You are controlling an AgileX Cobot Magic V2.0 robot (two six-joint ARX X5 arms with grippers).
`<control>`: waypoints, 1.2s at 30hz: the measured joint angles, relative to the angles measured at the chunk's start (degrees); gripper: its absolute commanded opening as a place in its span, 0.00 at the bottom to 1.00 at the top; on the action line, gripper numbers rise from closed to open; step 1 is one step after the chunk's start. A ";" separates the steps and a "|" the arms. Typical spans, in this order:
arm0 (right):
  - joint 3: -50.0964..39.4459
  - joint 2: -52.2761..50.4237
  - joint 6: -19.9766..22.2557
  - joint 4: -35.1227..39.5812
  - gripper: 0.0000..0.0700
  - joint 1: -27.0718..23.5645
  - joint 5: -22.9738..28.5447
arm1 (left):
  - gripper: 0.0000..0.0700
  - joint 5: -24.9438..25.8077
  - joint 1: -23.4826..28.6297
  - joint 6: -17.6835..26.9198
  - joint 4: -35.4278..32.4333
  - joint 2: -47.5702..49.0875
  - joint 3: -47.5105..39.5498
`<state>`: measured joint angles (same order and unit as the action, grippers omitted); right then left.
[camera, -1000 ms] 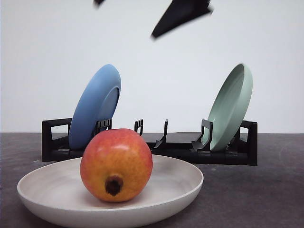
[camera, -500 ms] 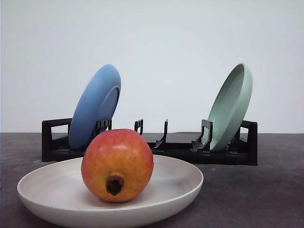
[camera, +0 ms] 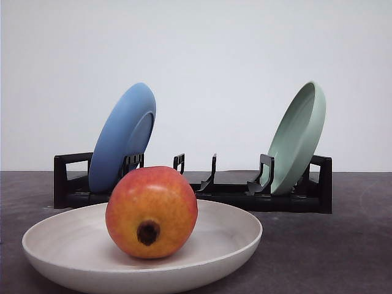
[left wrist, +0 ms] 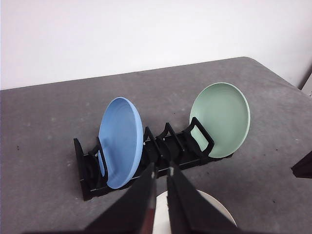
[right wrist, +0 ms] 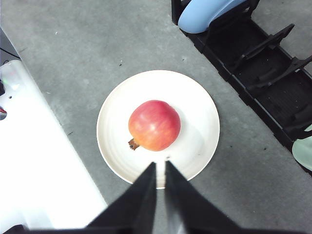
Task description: Place pomegranate in white plate
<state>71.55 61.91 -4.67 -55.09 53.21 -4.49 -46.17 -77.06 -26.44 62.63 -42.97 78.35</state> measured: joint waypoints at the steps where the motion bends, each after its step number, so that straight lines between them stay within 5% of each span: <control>1: 0.00 0.00 0.00 0.00 0.00 0.00 0.00 | 0.02 0.00 0.00 0.00 0.00 -0.02 0.00; 36: 0.00 0.00 0.00 6.96 0.00 0.00 0.00 | 0.02 0.00 0.00 0.01 0.00 0.00 0.00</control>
<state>71.55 61.91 -4.67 -48.13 53.21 -4.49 -46.17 -77.06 -26.43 62.63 -42.97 78.35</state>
